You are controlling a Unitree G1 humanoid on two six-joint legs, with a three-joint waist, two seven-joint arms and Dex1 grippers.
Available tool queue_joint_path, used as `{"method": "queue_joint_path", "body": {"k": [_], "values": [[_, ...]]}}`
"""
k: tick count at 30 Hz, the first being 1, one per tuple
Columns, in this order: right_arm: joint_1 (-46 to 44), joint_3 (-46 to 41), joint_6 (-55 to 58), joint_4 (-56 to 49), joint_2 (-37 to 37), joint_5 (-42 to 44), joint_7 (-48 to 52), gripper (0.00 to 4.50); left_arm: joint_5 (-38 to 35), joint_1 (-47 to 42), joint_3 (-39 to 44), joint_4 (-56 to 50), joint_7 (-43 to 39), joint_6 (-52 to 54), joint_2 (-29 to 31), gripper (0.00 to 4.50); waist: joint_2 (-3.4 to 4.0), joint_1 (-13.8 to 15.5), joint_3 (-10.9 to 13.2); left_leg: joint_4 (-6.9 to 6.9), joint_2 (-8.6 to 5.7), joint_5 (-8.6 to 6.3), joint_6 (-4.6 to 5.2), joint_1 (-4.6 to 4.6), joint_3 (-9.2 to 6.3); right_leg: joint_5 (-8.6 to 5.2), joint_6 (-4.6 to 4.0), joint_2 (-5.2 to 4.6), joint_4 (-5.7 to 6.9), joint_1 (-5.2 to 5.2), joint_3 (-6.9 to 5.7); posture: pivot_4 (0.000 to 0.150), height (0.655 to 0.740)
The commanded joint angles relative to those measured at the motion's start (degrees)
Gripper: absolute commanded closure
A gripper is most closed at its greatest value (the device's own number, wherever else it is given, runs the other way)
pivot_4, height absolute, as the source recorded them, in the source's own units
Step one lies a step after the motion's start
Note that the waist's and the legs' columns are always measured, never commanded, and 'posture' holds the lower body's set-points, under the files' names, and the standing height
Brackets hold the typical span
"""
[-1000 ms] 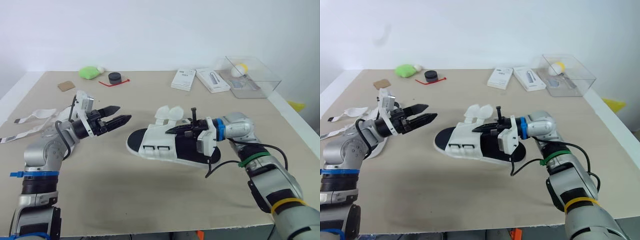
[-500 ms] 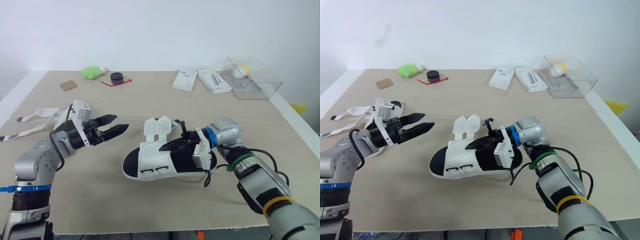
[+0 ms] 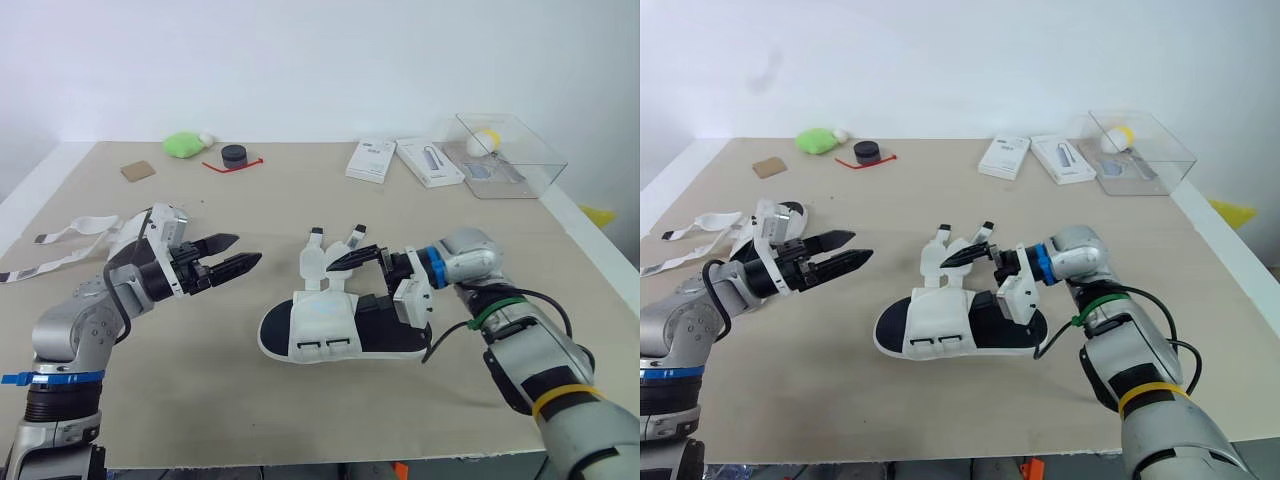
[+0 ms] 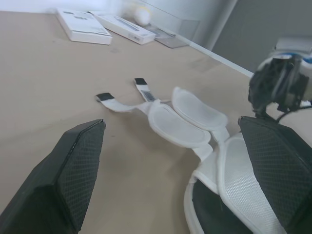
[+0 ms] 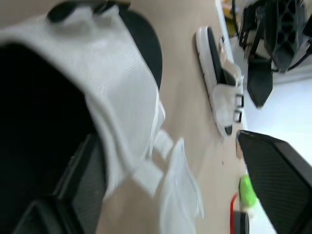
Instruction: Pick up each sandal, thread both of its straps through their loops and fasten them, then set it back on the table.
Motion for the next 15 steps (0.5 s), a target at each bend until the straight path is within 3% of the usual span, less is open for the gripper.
{"method": "queue_joint_path", "body": {"k": [1,4,8,12,15], "values": [[-1.62,-2.98,-0.59,1.24,-4.61,-5.44,-3.71,0.04,0.42,-1.25,-0.97,-1.33,-1.24,-0.94,0.94,0.0,0.0,0.08,0.0,0.0,-0.01,0.0,-0.01,-0.01,0.0,0.0,0.0,0.0,0.0,0.0,0.01,0.15,0.74],[-1.73,-4.51,2.2,2.33,-7.9,-10.68,-8.31,0.04,1.72,-0.42,-2.86,-2.31,-2.5,-1.04,2.16,0.0,-0.03,0.06,-0.02,0.01,-0.09,0.0,0.0,-0.01,0.01,-0.1,-0.01,0.01,-0.02,0.03,0.14,0.15,0.74],[-2.1,-7.54,16.34,4.13,-12.39,-15.37,-17.58,0.04,3.97,2.37,-6.36,-5.56,-5.28,-2.17,4.78,0.0,0.01,-0.04,-0.01,-0.02,-0.09,-0.01,0.01,-0.02,0.07,-0.13,-0.07,0.02,-0.02,-0.01,0.26,0.15,0.74],[-1.96,-14.44,38.32,3.69,-11.36,-9.73,-18.44,0.0,4.82,3.66,-9.25,-7.63,-7.14,-3.25,5.03,1.28,-0.03,-0.02,-0.02,-0.02,-0.08,0.0,0.03,-0.02,0.1,-0.11,-0.18,0.03,-0.02,-0.02,0.31,0.15,0.74],[-0.84,-19.65,54.68,-0.72,-8.79,-4.2,-16.2,0.0,5.29,3.67,-10.68,-8.15,-6.82,-3.37,3.9,2.99,-0.02,-0.05,-0.02,0.02,-0.09,0.03,0.08,-0.02,0.1,-0.1,-0.19,0.07,-0.02,0.02,0.38,0.15,0.74]]}}
